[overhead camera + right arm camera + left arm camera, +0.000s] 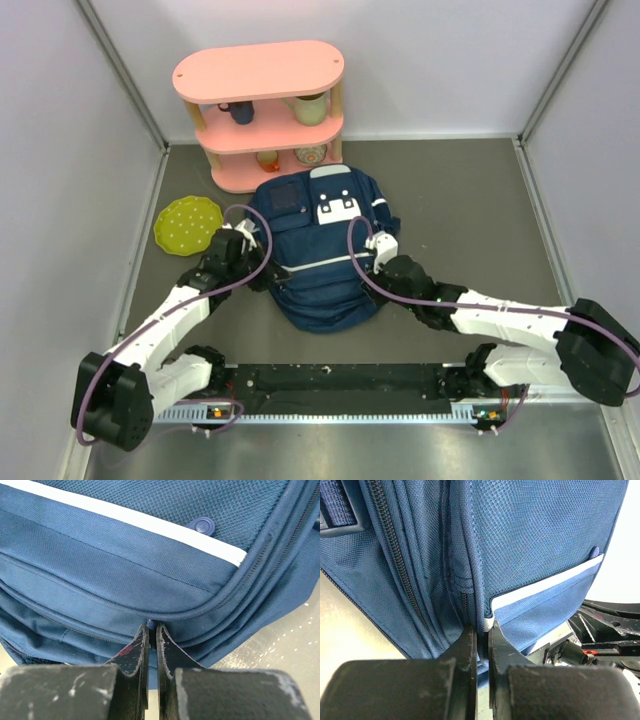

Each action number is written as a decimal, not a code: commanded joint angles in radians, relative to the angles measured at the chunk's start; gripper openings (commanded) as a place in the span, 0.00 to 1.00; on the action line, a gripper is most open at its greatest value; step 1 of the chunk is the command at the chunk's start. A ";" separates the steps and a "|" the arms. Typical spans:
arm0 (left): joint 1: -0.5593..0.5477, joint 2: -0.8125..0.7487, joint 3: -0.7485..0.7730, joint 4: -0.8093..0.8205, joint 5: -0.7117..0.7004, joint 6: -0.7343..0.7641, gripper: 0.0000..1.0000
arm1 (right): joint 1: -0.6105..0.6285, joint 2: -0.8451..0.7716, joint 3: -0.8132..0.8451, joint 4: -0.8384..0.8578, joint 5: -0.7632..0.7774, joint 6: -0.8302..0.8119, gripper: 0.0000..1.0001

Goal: Pack the student bag
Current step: Zip the student bag at the center of the board.

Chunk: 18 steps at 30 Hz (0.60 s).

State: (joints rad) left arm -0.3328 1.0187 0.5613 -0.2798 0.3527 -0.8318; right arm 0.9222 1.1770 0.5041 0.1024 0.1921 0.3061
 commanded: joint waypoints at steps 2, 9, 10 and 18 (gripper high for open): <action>0.070 -0.023 0.043 -0.091 -0.101 0.131 0.00 | -0.069 -0.072 -0.018 -0.023 0.185 -0.055 0.00; 0.101 -0.017 0.077 -0.150 -0.110 0.198 0.00 | -0.069 -0.134 -0.007 -0.072 0.194 -0.065 0.00; 0.103 -0.014 0.084 -0.151 -0.104 0.207 0.00 | -0.072 -0.126 -0.007 -0.072 0.220 -0.068 0.00; 0.107 -0.008 0.104 -0.206 -0.087 0.283 0.00 | -0.134 -0.015 0.013 0.124 0.248 -0.104 0.00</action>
State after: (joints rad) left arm -0.2584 1.0164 0.6224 -0.4191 0.3763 -0.6678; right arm 0.8589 1.1206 0.4824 0.1081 0.2764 0.2501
